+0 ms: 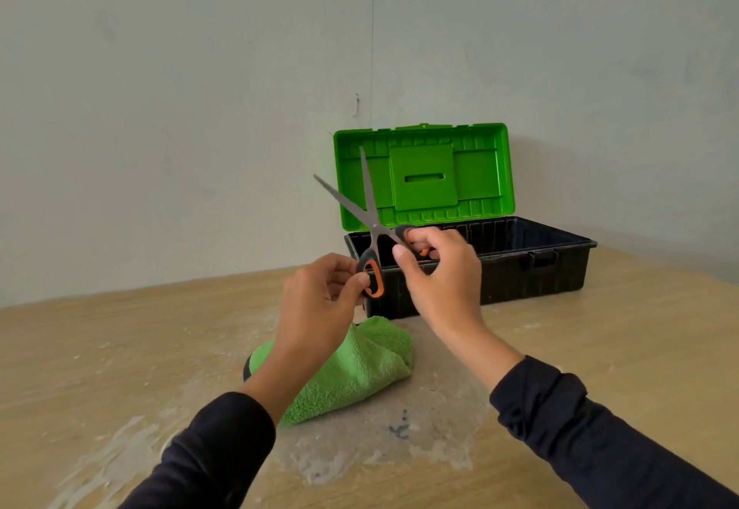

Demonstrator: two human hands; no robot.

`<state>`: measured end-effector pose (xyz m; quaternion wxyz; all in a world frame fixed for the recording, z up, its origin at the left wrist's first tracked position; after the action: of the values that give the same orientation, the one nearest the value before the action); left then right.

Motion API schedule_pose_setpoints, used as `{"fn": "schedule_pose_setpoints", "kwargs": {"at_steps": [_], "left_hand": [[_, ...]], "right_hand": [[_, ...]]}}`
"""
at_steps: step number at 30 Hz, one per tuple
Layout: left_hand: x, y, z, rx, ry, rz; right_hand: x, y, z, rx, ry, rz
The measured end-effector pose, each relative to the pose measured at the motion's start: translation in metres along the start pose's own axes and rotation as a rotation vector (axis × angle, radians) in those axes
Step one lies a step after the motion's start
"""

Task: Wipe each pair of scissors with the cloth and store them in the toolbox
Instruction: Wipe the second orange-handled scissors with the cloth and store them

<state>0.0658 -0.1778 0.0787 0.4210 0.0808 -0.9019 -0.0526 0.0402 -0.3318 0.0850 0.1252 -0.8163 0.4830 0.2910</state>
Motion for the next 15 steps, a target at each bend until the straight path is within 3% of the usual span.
{"fn": "schedule_pose_setpoints", "kwargs": {"at_steps": [4, 9, 15], "left_hand": [[0.003, 0.007, -0.006, 0.029, -0.010, 0.036], [0.004, 0.007, -0.009, -0.045, -0.033, -0.015], [0.006, -0.009, 0.003, -0.151, -0.270, -0.291]], "right_hand": [[-0.017, -0.008, 0.010, -0.188, 0.075, 0.025], [-0.019, -0.004, 0.008, -0.272, 0.053, 0.064], [-0.001, 0.025, -0.029, -0.352, -0.032, 0.191]]}}
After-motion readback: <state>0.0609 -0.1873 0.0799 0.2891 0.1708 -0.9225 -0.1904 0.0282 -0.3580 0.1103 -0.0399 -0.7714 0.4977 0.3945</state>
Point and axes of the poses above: each hand's wrist, its own z-axis away from the middle knuckle, its own y-axis out of the back of the hand, x = y × z, the point moved 4 cm from there along -z, towards the middle knuckle, and after that the axes turned 9 degrees about x, right-handed, at the moved point
